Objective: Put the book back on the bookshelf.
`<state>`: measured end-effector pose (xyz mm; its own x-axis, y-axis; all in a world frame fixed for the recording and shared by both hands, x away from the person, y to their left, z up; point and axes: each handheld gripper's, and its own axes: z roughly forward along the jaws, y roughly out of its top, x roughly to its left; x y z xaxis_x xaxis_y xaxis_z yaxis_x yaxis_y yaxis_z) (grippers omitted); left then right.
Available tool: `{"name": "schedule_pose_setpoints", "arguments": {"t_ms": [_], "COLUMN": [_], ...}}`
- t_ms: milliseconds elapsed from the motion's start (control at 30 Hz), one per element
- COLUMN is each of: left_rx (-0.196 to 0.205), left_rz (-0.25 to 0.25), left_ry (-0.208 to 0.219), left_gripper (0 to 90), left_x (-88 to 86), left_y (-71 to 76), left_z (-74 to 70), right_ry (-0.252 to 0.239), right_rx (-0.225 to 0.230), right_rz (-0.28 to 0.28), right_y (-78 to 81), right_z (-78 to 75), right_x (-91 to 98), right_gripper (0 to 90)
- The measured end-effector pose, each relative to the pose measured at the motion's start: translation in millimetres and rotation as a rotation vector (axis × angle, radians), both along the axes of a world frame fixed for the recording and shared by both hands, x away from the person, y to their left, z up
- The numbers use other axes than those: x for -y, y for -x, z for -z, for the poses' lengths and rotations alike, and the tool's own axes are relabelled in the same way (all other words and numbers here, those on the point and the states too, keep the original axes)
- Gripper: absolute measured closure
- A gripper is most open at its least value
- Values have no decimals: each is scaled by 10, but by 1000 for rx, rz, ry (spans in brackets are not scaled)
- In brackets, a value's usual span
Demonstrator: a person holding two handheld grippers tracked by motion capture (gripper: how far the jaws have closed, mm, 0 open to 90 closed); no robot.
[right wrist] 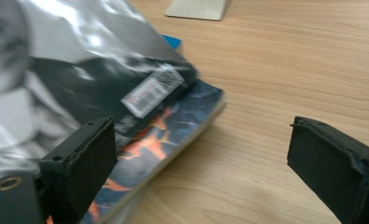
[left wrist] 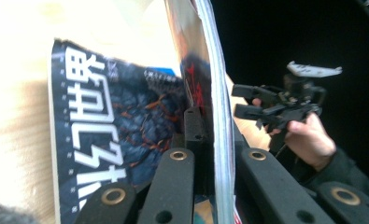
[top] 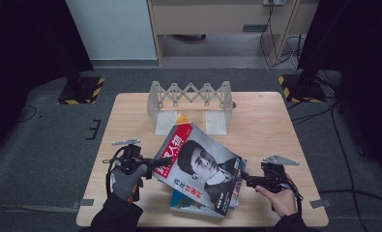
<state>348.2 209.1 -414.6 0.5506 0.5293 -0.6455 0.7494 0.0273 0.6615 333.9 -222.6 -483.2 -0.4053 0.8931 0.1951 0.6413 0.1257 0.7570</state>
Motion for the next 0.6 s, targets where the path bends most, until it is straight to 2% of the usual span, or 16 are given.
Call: {"name": "schedule_pose_setpoints", "arguments": {"t_ms": [67, 167, 300, 467, 600], "left_rx": [11, 47, 67, 88, 122], "left_rz": [-2, -3, 2, 6, 12], "left_ry": [5, -5, -16, -4, 16], "left_gripper": [863, 863, 863, 863, 863], "left_x": [-3, 17, 62, 93, 115], "left_y": [-1, -4, -36, -87, -96], "left_z": [-66, -172, -256, -400, -576], "right_ry": [17, 49, 77, 114, 136], "right_rx": [0, 6, -6, -16, -15], "right_rz": [12, 28, 50, 62, 55], "right_y": [-22, -58, -108, -170, -202], "right_z": [12, 40, 79, 126, 143], "right_x": [36, 98, 168, 220, 244], "right_gripper": [85, 85, 85, 85, 84]}}
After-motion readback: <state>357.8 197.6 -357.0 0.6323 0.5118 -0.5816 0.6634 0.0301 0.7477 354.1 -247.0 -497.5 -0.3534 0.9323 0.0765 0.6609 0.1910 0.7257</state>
